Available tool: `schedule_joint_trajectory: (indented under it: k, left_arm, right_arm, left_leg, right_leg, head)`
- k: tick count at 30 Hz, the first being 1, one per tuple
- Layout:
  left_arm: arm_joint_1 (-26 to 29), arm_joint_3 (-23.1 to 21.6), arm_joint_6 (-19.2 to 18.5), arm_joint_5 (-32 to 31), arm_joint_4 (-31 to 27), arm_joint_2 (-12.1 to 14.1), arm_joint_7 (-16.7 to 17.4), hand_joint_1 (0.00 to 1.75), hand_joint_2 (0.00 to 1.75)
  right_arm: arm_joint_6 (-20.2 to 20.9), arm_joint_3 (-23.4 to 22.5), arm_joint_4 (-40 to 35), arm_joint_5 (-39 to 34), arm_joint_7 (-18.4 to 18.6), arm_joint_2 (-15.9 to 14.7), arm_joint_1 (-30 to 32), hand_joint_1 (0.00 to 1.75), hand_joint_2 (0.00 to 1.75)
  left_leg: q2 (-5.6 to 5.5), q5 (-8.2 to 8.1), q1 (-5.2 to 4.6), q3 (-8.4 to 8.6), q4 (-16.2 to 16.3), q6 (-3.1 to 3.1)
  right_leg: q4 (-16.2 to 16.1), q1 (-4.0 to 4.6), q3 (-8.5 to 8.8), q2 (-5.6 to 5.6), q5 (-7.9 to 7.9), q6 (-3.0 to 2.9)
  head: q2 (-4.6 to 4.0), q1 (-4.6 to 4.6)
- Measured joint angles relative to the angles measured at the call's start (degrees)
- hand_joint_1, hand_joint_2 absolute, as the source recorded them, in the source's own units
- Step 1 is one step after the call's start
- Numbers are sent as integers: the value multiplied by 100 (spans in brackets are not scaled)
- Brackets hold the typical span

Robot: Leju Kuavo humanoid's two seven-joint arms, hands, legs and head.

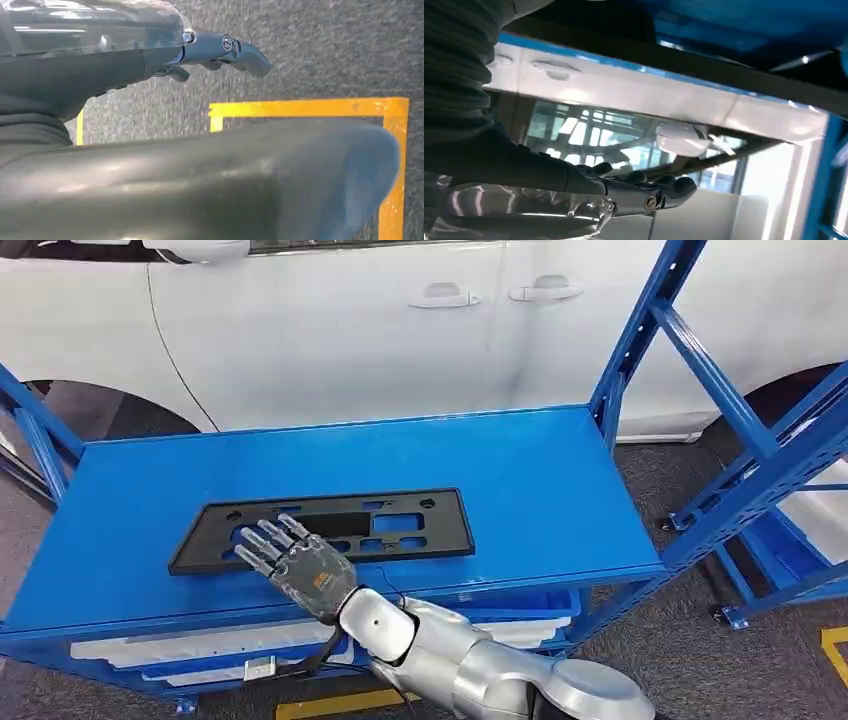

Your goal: Take the parts from the cabinet and place them on the table.

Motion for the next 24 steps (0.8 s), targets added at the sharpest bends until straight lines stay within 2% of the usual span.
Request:
schedule_joint_trajectory:
  k: [1,2,3,4,6,7,8,10,12,13,15,16,17,18,19,21,22,23,24]
  left_arm:
    - [0,-2,-13,-9,0,9,-2,0,0]
    - [3,-6,-15,-13,0,15,-6,0,0]
    - [4,-15,-15,-15,0,17,-7,0,0]
    - [4,-22,-17,-24,0,20,-9,0,0]
    - [0,-39,-33,-57,0,20,-11,0,0]
    - [-6,-44,-35,-59,0,17,-17,0,0]
    - [-5,-50,-37,-68,0,22,-17,0,0]
    - [-2,-57,-37,-74,0,35,-24,0,0]
    - [-7,-68,-37,-74,0,81,-31,0,0]
    - [-5,-70,-41,-74,0,79,-35,0,0]
    - [-7,-70,-46,-79,0,98,-35,0,0]
    - [2,-72,-46,-79,0,103,-35,0,0]
    - [13,-72,-50,-79,0,111,-35,0,0]
    - [21,-72,-50,-81,0,120,-35,0,0]
    - [19,-74,-50,-87,0,127,-35,0,0]
    - [10,-74,-50,-92,0,144,-35,0,0]
    - [3,-74,-50,-92,0,146,-33,0,0]
    - [-8,-74,-50,-90,0,146,-35,0,0]
    - [-9,-74,-50,-81,0,146,-35,0,0]
  right_arm:
    - [37,-15,63,-2,33,-11,7,0,175]
    - [61,-24,133,-2,51,-26,10,0,175]
    - [63,-35,181,-2,83,-39,10,0,175]
    - [72,-48,219,-2,112,-46,4,0,175]
    - [98,-79,312,0,177,-46,-25,0,175]
    - [111,-94,375,9,216,-46,-47,0,175]
    - [142,-100,424,15,252,-46,-67,0,175]
    - [173,-109,544,26,313,-52,-72,0,175]
    - [212,-146,662,72,385,-57,-87,0,175]
    - [225,-160,715,103,420,-55,-103,0,175]
    - [251,-179,819,142,492,-55,-113,0,175]
    - [256,-184,880,149,529,-57,-104,0,175]
    - [262,-186,940,162,569,-57,-101,0,175]
    - [271,-192,986,166,608,-57,-108,0,175]
    - [291,-199,1018,171,643,-57,-118,0,175]
    - [343,-227,1088,197,715,-55,-143,0,175]
    - [374,-245,1123,197,744,-55,-159,0,175]
    - [400,-258,1152,197,759,-55,-183,0,175]
    - [426,-284,1178,197,765,-55,-198,0,175]
  left_leg:
    - [0,-3,-4,-7,3,6]
    - [-3,-4,-6,-6,5,6]
    - [-8,-4,-9,2,6,5]
    - [-13,-8,-13,12,7,2]
    - [-18,-25,-28,42,7,-15]
    - [-20,-41,-69,31,31,-40]
    - [-20,-42,-71,14,36,-65]
    - [-13,-33,-43,14,20,-129]
    - [-6,-93,-26,6,69,-201]
    - [-8,-240,-30,-70,264,-226]
    - [-8,-671,-8,-473,1129,-280]
    - [-8,-826,-2,-686,1550,-302]
    - [-8,-864,5,-828,1816,-315]
    - [-8,-735,15,-810,1752,-322]
    - [-8,-514,22,-669,1439,-325]
    - [-3,13,38,-146,387,-313]
    - [-4,-35,36,11,91,-294]
    - [-23,-26,-1,26,31,-227]
    - [-23,-22,-6,5,44,-195]
  right_leg:
    - [414,-1,-208,0,-130,8]
    - [565,-1,-295,0,-114,4]
    - [423,0,-237,0,34,-5]
    - [56,2,-65,0,265,-28]
    - [-1026,18,464,0,770,-122]
    - [-1280,51,586,-3,744,-152]
    - [-1309,46,574,-20,752,-142]
    - [-1307,69,559,-1,754,-180]
    - [-1409,11,614,-18,805,-253]
    - [-1423,3,631,-18,807,-276]
    - [-1421,7,632,-23,804,-287]
    - [-1414,9,624,-24,801,-291]
    - [-1408,9,620,-21,800,-291]
    - [-1403,5,632,-18,791,-291]
    - [-1395,1,646,-12,779,-279]
    - [-1362,-8,681,-7,740,-236]
    - [-1352,7,682,-6,726,-209]
    - [-1330,37,658,3,723,-176]
    - [-1341,35,650,2,740,-143]
  head:
    - [0,0]
    - [0,0]
    - [0,0]
    - [0,0]
    - [0,0]
    - [0,0]
    - [0,-2]
    - [0,0]
    - [0,0]
    - [0,-2]
    - [0,-2]
    - [0,-2]
    - [0,-2]
    - [0,-2]
    - [0,-2]
    - [0,-2]
    - [0,0]
    - [0,0]
    - [0,0]
